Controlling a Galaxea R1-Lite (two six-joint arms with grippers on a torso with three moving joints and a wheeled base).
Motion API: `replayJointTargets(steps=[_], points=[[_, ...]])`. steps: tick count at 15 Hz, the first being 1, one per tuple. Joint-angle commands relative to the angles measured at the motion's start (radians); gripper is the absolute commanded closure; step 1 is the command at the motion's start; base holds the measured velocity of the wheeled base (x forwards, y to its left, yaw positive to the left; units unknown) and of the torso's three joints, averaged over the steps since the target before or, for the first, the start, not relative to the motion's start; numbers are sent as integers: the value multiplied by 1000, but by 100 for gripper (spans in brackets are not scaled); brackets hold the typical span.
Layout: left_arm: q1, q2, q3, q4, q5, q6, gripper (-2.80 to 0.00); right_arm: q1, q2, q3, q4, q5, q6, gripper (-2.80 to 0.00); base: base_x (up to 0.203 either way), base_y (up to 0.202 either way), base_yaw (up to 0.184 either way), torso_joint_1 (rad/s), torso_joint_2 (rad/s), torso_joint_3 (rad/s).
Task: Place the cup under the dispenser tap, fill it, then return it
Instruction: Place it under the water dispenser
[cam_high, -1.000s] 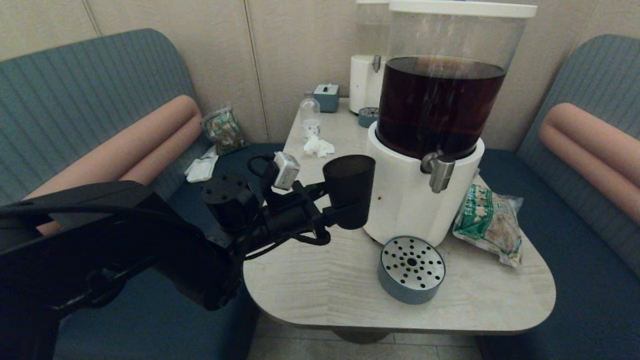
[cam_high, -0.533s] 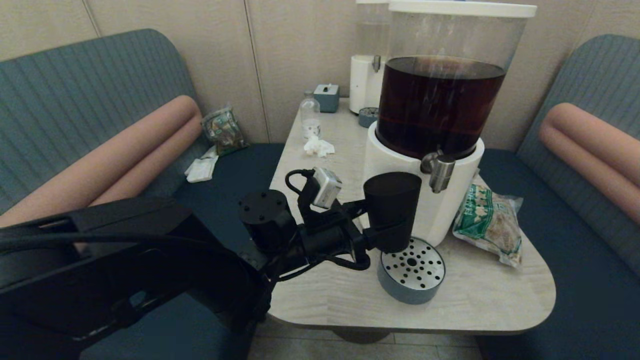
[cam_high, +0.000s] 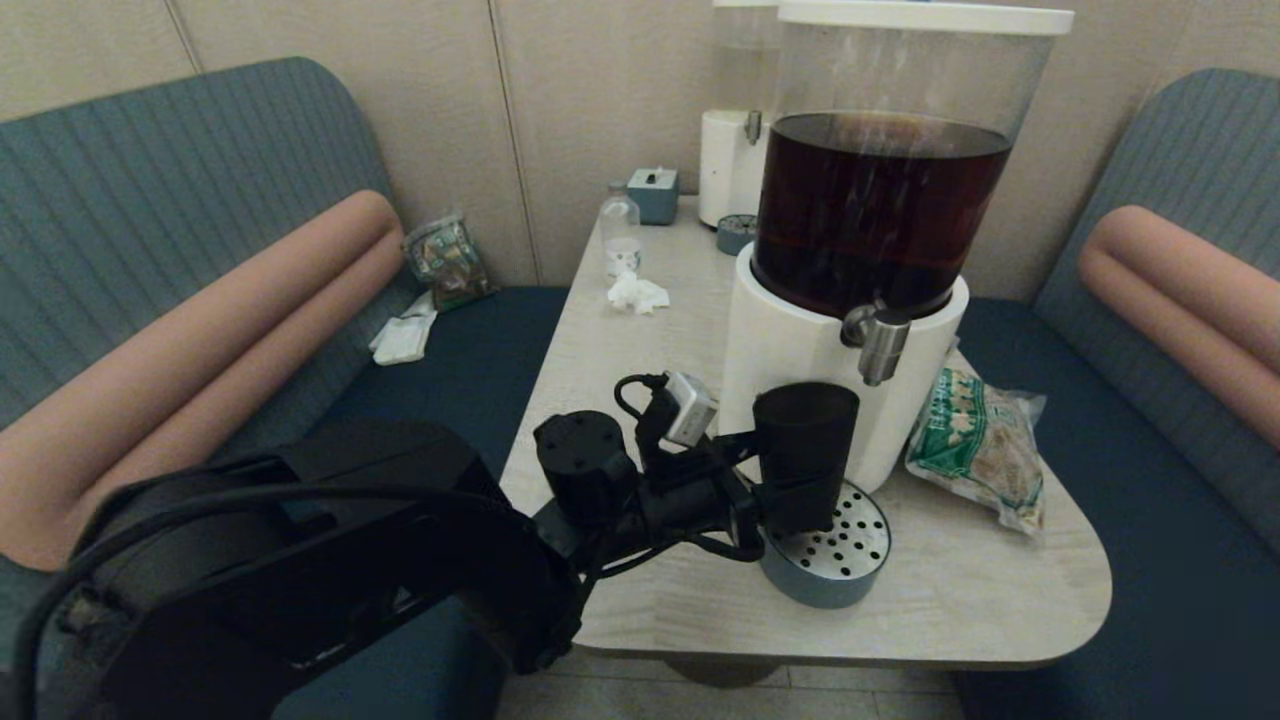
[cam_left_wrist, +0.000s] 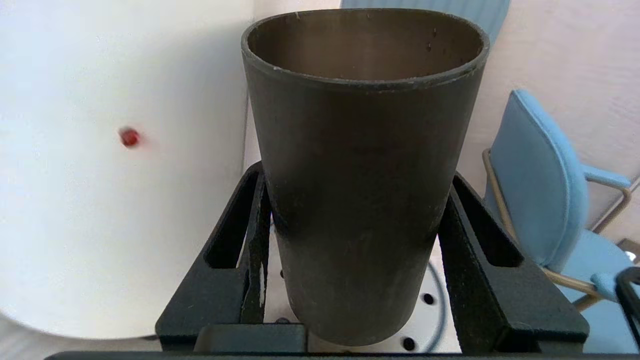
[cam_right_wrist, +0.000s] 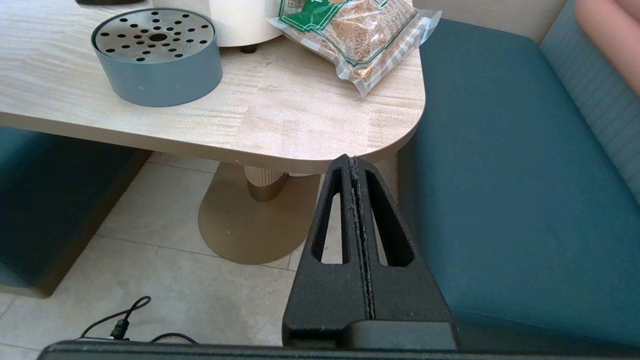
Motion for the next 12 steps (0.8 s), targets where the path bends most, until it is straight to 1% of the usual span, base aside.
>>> replayJointTargets(steps=[1,9,12], points=[[-6,71,-45,-9,-4,-3,0,0,1,0,0,1,-1,0,0,0,0,0,0,0],[-23,112,-117,-9,8,-5,0,1,1,0,0,0,-1,0,0,0,0,0,0,0],[-39,120,-119,-9,10,-7,0,0,1,0,0,1,-1,0,0,0,0,0,0,0]])
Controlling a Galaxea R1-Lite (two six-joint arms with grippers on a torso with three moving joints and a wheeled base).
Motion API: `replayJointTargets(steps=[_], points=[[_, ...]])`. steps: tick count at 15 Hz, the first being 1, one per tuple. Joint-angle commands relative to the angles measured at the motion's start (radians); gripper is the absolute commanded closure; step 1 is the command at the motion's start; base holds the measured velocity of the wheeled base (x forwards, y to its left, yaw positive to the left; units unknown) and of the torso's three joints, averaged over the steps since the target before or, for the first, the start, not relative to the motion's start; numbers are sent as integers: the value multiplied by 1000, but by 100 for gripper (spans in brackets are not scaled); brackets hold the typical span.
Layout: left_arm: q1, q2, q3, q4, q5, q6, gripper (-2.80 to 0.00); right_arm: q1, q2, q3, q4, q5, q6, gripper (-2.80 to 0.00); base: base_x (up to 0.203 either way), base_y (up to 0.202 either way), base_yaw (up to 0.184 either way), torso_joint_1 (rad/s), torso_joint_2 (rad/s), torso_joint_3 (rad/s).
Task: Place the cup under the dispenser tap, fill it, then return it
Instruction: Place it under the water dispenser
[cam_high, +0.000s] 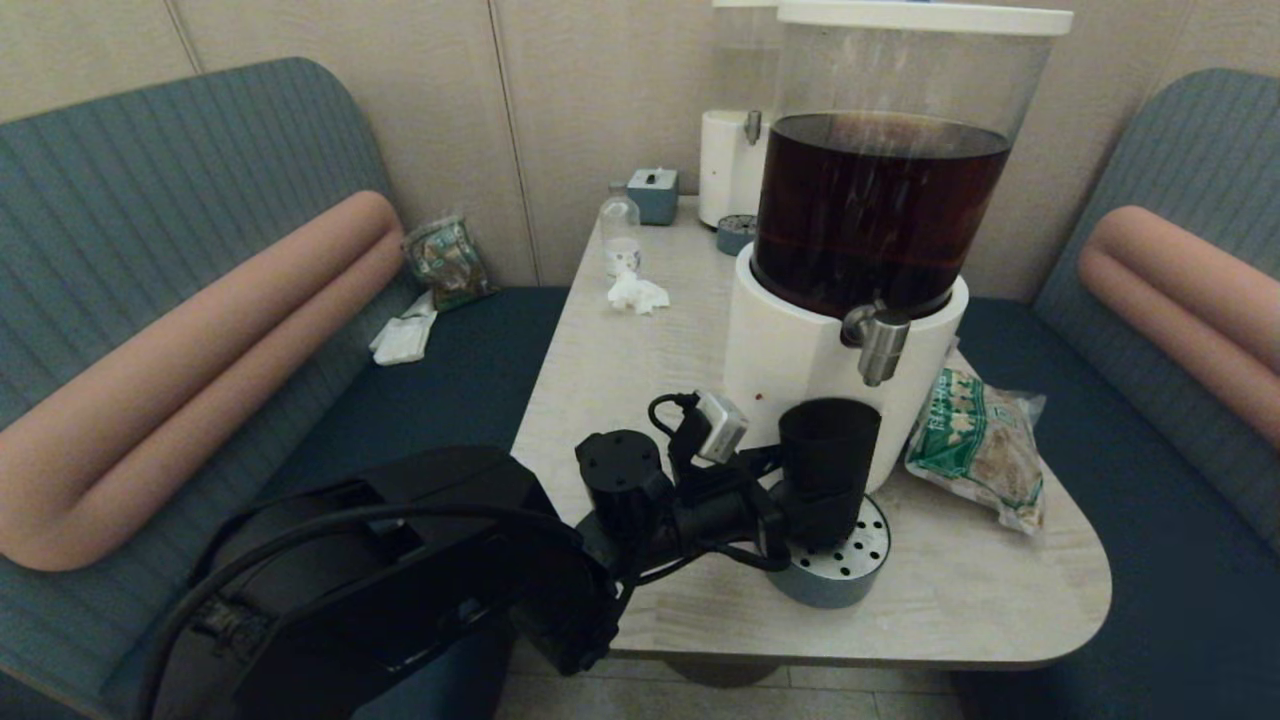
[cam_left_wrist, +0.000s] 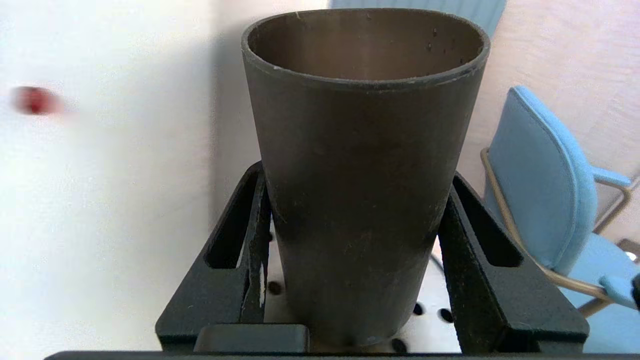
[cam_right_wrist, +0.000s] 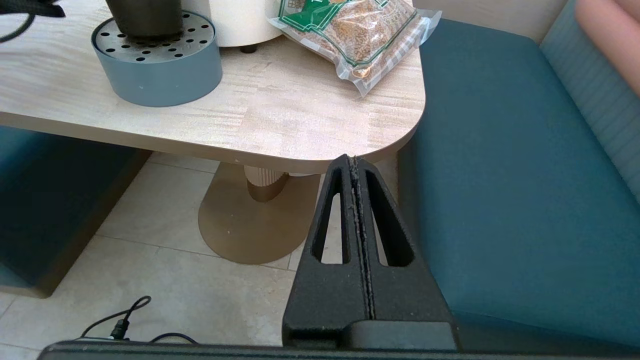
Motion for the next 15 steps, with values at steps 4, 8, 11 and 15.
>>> replayJointTargets(steps=[4,8,11,15], points=[[-16,7,20,-7,-3,-4,0,0,1,0,0,0,-1,0,0,0,0,0,0,0],[-19,-2,24,-12,-2,-8,-280,0,1,0,0,0,-1,0,0,0,0,0,0,0],[-21,-5,35,-12,-2,-8,-280,1,1,0,0,0,-1,0,0,0,0,0,0,0],[-19,-26,75,-12,-3,-5,-280,0,1,0,0,0,-1,0,0,0,0,0,0,0]])
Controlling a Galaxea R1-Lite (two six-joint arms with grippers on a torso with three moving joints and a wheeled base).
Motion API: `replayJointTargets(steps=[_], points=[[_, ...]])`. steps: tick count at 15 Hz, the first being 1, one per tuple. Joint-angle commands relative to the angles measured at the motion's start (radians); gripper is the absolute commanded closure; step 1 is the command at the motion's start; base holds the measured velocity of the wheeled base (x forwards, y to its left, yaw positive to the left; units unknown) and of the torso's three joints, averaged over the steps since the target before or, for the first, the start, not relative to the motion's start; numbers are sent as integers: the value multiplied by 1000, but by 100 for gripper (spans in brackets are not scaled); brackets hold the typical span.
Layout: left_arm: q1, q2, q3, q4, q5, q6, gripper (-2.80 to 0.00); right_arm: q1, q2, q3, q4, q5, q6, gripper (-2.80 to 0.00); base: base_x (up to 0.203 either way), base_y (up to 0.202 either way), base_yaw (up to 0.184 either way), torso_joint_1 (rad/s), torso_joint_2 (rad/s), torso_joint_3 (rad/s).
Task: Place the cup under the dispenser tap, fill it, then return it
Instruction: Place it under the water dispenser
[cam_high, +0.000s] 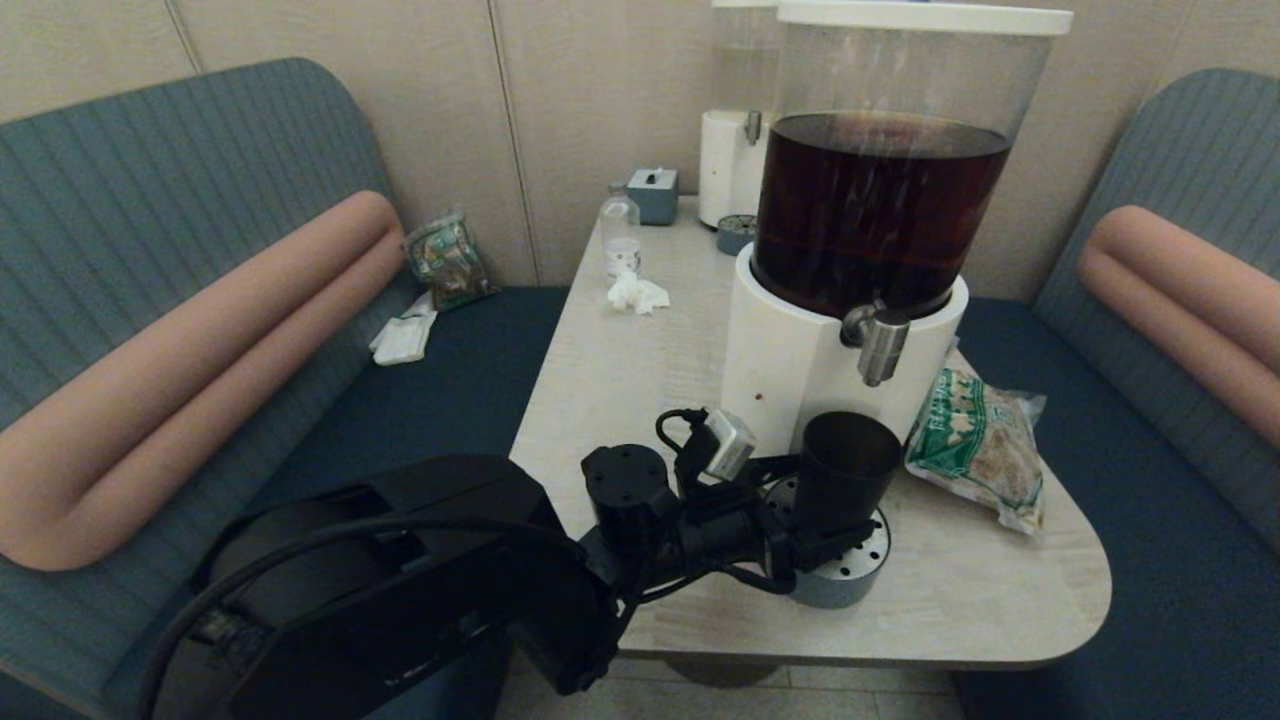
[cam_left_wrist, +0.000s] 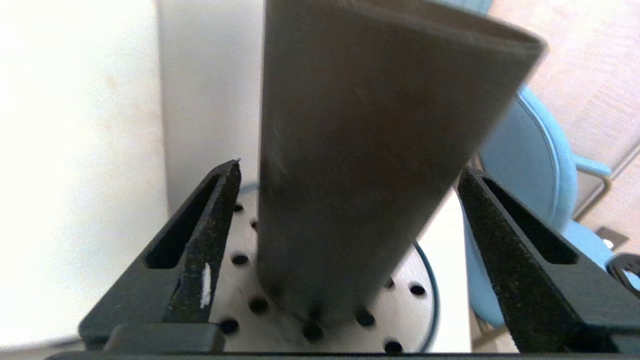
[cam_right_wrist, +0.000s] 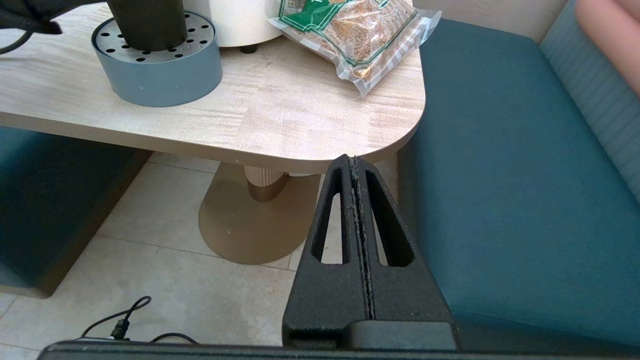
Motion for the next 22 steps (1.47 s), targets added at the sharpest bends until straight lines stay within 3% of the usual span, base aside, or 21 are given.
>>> replayJointTargets(steps=[1,16,22], points=[[0,-24,43,-9,-4,2,-280,0,1,0,0,0,-1,0,0,0,0,0,0,0],[18,-174,261,-9,-4,1,-280,1,1,0,0,0,-1,0,0,0,0,0,0,0],[38,-268,416,-9,-4,9,-280,0,1,0,0,0,-1,0,0,0,0,0,0,0]])
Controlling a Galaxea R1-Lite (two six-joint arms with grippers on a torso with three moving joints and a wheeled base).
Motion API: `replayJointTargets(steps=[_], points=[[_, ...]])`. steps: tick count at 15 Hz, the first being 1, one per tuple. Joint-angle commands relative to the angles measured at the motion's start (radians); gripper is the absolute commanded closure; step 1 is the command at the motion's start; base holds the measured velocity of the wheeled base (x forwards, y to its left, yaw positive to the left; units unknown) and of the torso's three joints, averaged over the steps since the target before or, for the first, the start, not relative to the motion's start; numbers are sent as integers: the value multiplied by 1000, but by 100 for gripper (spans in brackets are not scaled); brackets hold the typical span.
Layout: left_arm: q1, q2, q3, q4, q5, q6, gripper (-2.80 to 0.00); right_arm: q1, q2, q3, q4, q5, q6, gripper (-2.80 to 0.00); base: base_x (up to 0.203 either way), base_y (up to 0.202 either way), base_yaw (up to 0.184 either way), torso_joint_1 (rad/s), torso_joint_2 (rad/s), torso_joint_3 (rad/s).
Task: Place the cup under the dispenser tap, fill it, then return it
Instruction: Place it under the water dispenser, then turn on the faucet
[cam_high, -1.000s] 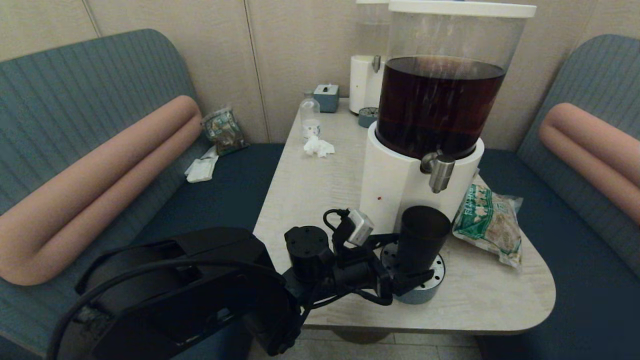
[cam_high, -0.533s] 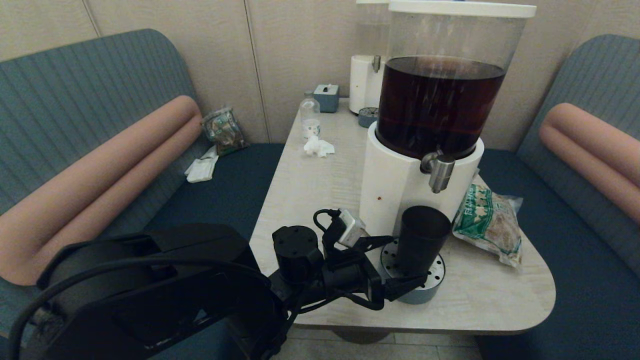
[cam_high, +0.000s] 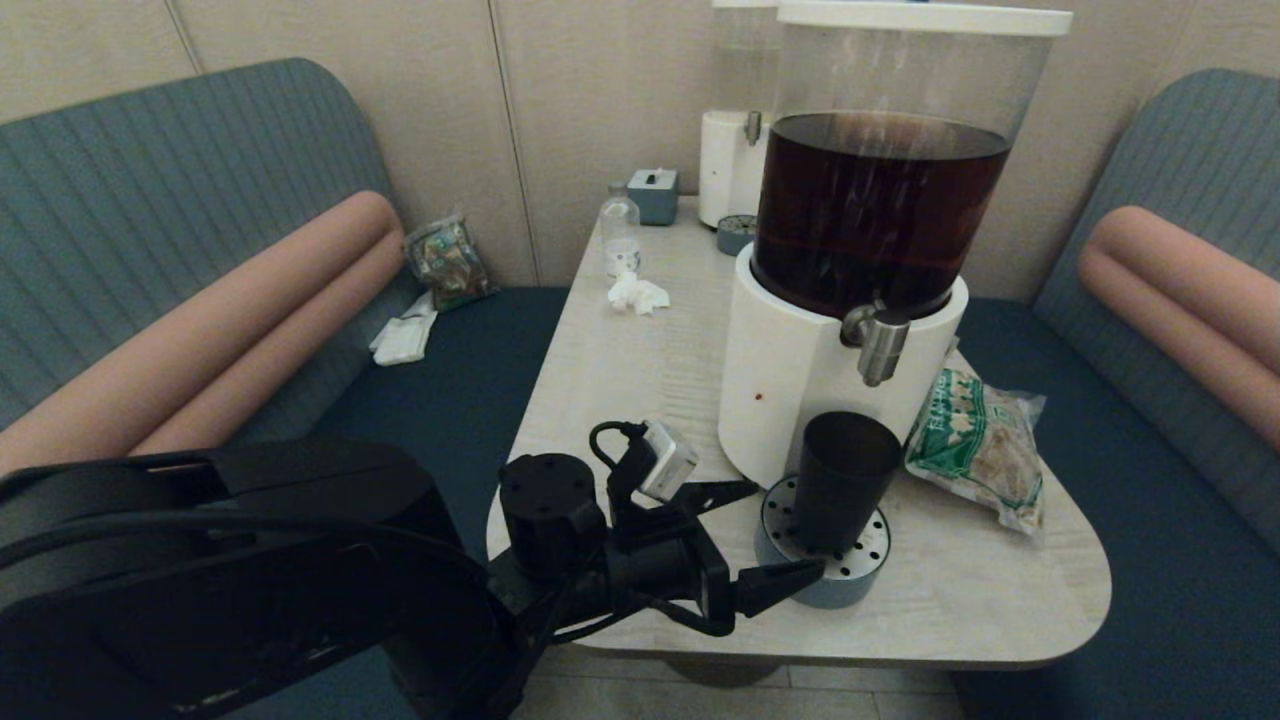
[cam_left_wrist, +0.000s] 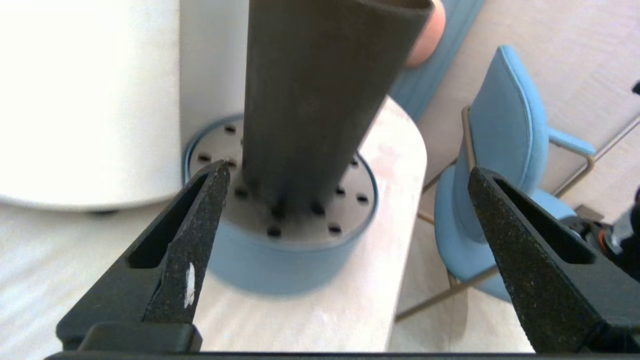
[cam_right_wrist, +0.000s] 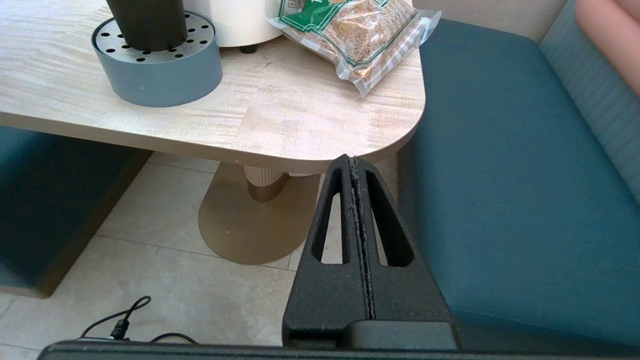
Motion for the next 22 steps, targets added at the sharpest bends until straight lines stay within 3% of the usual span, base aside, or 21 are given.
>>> replayJointTargets(steps=[1,3,4,7,9,11,15,17,19,22], points=[[4,-69,89,-8,-5,0,-280,0,1,0,0,0,-1,0,0,0,0,0,0,0],[4,-145,181,-8,-4,0,-280,0,1,0,0,0,-1,0,0,0,0,0,0,0],[5,-189,221,-8,-4,1,0,0,0,0,0,0,-1,0,0,0,0,0,0,0],[24,-363,321,-8,14,-7,0,0,1,0,0,0,-1,0,0,0,0,0,0,0],[73,-509,399,-8,47,-13,0,1,1,0,0,0,-1,0,0,0,0,0,0,0],[147,-666,472,-8,96,-26,0,0,1,0,0,0,-1,0,0,0,0,0,0,0],[371,-1018,564,16,245,-57,0,0,1,0,0,0,-1,0,0,0,0,0,0,0],[459,-1207,626,54,278,-63,0,0,1,0,0,0,-1,0,0,0,0,0,0,0],[497,-1394,664,156,302,-69,0,0,1,0,0,0,-1,0,0,0,0,0,0,0],[534,-1665,669,446,343,-73,0,0,1,0,0,0,-1,0,0,0,0,0,0,0]])
